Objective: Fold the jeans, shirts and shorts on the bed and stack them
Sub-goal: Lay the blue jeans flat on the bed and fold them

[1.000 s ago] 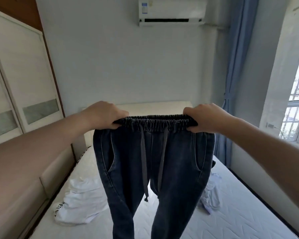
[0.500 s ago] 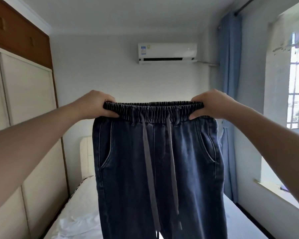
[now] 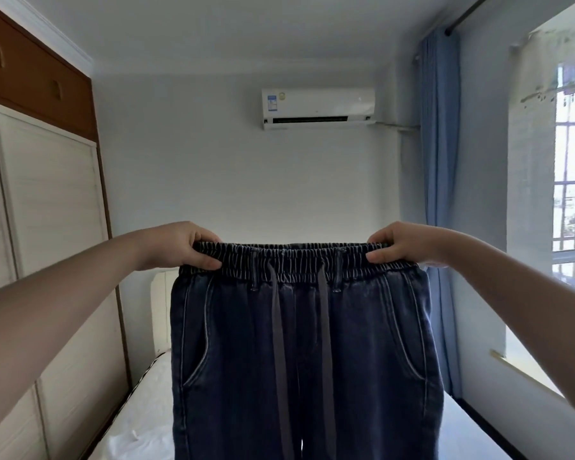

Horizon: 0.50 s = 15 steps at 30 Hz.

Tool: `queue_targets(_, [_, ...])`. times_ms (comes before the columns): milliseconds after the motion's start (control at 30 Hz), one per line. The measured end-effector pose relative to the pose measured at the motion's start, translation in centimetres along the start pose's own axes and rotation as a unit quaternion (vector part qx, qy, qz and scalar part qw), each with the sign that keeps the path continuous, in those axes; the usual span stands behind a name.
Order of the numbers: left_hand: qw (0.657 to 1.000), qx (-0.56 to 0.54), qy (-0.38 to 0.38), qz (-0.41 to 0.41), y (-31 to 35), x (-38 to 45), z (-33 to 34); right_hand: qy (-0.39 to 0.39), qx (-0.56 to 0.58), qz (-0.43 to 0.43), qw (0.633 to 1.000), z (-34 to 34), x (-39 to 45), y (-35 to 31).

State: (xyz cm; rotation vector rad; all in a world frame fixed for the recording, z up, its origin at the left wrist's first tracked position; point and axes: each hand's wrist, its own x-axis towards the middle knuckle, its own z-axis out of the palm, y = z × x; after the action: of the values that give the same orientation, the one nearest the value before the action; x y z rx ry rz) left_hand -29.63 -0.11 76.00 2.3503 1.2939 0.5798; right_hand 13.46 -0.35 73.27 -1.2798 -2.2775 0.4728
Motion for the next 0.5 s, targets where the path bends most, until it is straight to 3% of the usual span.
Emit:
queue_targets(133, [0.996, -0.062, -0.058, -0.011, 0.3, -0.4, 0.1, -0.075, 0.166, -0.004, 0.983, 0.5, -0.6, 1.2])
queue_targets(200, [0.995, -0.063, -0.08, -0.018, 0.4, -0.6, 0.4, -0.094, 0.195, -0.004, 0.976, 0.8, -0.8, 1.5])
queue_targets(367, [0.994, -0.069, -0.083, -0.023, 0.7, -0.9, 1.3, -0.068, 0.148, -0.039, 0.986, 1.7, -1.0, 1.5])
queue_targets(500, [0.994, -0.075, -0.069, -0.03, 0.3, -0.9, 1.5, -0.146, 0.114, -0.037, 0.982, 2.1, -1.7, 1.2])
